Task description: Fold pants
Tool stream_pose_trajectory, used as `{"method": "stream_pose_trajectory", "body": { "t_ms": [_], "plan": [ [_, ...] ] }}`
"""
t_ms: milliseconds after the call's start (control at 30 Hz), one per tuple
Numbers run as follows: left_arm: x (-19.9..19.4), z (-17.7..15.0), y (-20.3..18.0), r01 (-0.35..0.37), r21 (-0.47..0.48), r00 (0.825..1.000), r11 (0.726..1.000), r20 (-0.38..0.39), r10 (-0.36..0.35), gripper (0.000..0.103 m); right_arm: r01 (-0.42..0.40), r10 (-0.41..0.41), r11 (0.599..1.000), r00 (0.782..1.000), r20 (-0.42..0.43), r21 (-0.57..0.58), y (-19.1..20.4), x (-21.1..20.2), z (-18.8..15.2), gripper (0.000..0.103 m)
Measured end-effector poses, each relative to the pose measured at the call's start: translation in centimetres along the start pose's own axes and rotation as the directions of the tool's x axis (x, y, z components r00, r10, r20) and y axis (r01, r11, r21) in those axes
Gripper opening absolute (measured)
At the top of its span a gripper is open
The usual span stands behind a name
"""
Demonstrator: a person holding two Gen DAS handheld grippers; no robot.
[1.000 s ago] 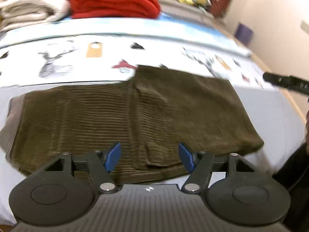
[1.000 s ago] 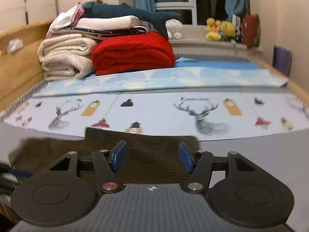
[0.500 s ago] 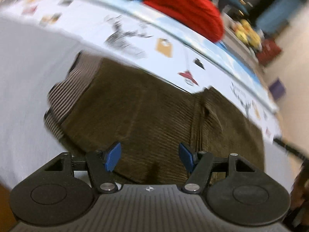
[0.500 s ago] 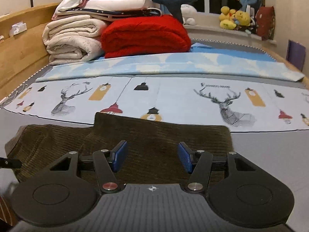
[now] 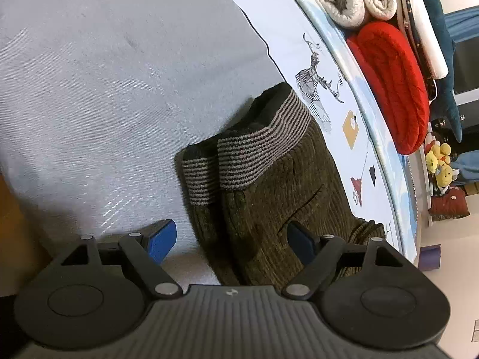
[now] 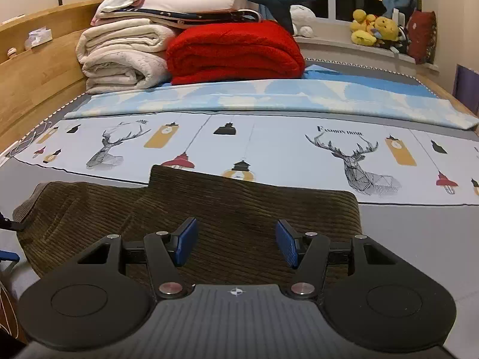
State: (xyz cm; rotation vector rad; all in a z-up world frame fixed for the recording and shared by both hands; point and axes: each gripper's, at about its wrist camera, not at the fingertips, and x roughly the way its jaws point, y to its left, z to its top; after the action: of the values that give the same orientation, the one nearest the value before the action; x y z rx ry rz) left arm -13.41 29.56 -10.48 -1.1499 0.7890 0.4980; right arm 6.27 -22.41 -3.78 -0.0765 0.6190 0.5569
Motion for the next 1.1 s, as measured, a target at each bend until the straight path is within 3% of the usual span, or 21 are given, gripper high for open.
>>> {"method": "stream_pose_trajectory", "body": {
  "t_ms": [267, 300, 333, 433, 500, 633, 767, 867, 933, 1100],
  "plan": [
    [2.4, -0.1, -1.9, -0.035, 0.058, 0.998, 0.998, 0.050, 0.032, 0.084, 0.004, -0.004, 1.000, 1.000, -0.017, 0.029, -1.3, -0.3, -0.3, 0.060],
    [2.6, -0.2, -2.3, -0.051, 0.077, 0.997, 0.996, 0.060, 0.046, 0.076, 0.005, -0.004, 1.000, 1.000, -0.018, 0.028, -1.4, -0.3, -0.3, 0.060],
    [2.6, -0.4, -2.6, -0.092, 0.101, 0.994, 0.991, 0.076, 0.085, 0.051, 0.006, -0.005, 1.000, 1.000, -0.018, 0.026, -1.5, -0.4, -0.3, 0.060],
    [2.2, -0.7, -3.2, -0.123, 0.119, 0.989, 0.985, 0.100, 0.112, 0.035, 0.015, -0.014, 0.999, 1.000, -0.023, 0.032, -1.8, -0.6, -0.4, 0.060],
    [1.2, -1.4, -5.3, -0.165, 0.204, 0.980, 0.965, 0.148, 0.136, 0.029, 0.020, -0.018, 0.999, 0.999, -0.028, 0.040, -2.0, -0.7, -0.4, 0.060],
    [-1.0, -2.7, -10.2, -0.137, 0.315, 0.970, 0.939, 0.237, 0.062, 0.022, 0.023, -0.021, 0.999, 0.999, -0.038, 0.044, -2.1, -0.9, -0.5, 0.060],
    [-2.1, -5.0, -15.6, -0.060, 0.412, 0.967, 0.909, 0.250, -0.050, 0.018, 0.033, -0.032, 0.999, 0.999, -0.044, 0.028, -2.1, -1.1, -0.7, 0.060],
    [-1.7, -8.0, -20.8, 0.005, 0.527, 0.967, 0.850, 0.213, -0.138, 0.016, 0.058, -0.057, 0.998, 0.998, -0.040, 0.026, -2.7, -1.6, -1.0, 0.060],
    [-1.2, -10.5, -24.1, 0.062, 0.604, 0.967, 0.795, 0.160, -0.197, 0.014, 0.084, -0.082, 0.996, 0.996, -0.037, 0.040, -3.6, -2.0, -1.3, 0.060],
    [0.2, -18.4, -31.0, 0.241, 0.757, 0.947, 0.607, -0.046, -0.319, 0.013, 0.158, -0.153, 0.978, 0.987, -0.047, 0.139, -7.2, -3.2, -2.2, 0.060]
  ]
}}
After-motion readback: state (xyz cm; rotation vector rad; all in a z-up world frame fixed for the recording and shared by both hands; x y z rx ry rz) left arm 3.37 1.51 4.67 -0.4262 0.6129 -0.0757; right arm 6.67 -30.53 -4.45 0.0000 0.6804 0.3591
